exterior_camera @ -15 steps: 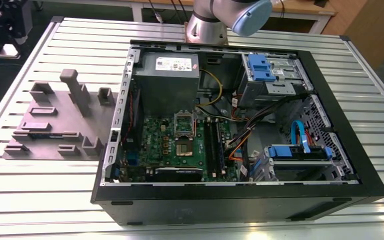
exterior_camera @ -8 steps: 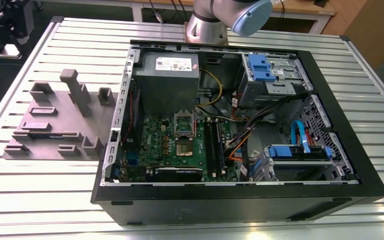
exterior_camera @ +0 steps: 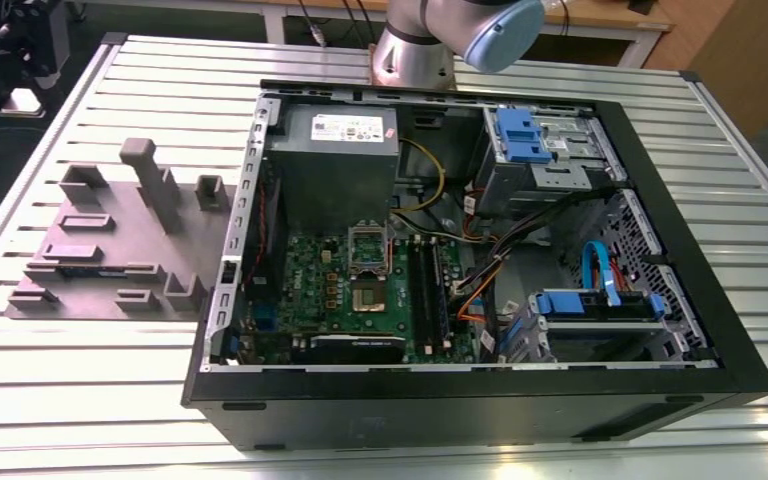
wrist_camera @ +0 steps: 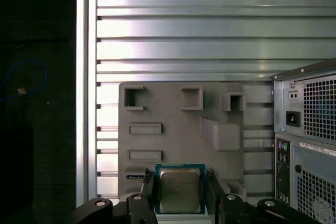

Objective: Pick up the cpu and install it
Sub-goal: 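Pick up the cpu and move it towards the insertion slot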

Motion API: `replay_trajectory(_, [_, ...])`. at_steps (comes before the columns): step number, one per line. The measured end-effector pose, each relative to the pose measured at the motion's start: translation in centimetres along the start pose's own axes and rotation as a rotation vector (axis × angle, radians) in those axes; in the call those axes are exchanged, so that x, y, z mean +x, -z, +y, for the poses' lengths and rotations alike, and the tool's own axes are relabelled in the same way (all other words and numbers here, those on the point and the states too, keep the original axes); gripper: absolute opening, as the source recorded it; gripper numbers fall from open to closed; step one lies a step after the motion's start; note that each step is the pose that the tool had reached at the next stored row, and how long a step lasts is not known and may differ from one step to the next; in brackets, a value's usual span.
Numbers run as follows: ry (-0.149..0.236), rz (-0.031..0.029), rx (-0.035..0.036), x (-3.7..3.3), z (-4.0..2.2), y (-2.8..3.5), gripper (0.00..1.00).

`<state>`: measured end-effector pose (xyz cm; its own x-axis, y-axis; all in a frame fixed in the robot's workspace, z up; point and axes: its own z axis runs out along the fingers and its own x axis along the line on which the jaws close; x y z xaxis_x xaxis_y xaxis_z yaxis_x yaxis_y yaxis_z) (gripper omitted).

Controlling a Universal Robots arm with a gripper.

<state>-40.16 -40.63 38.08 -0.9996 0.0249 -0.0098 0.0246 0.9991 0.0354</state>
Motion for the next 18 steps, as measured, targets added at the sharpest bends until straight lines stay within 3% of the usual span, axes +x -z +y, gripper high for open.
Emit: replay_trajectory(18, [0.0,0.0,0.0,-0.3,0.01,0.0,0.47])
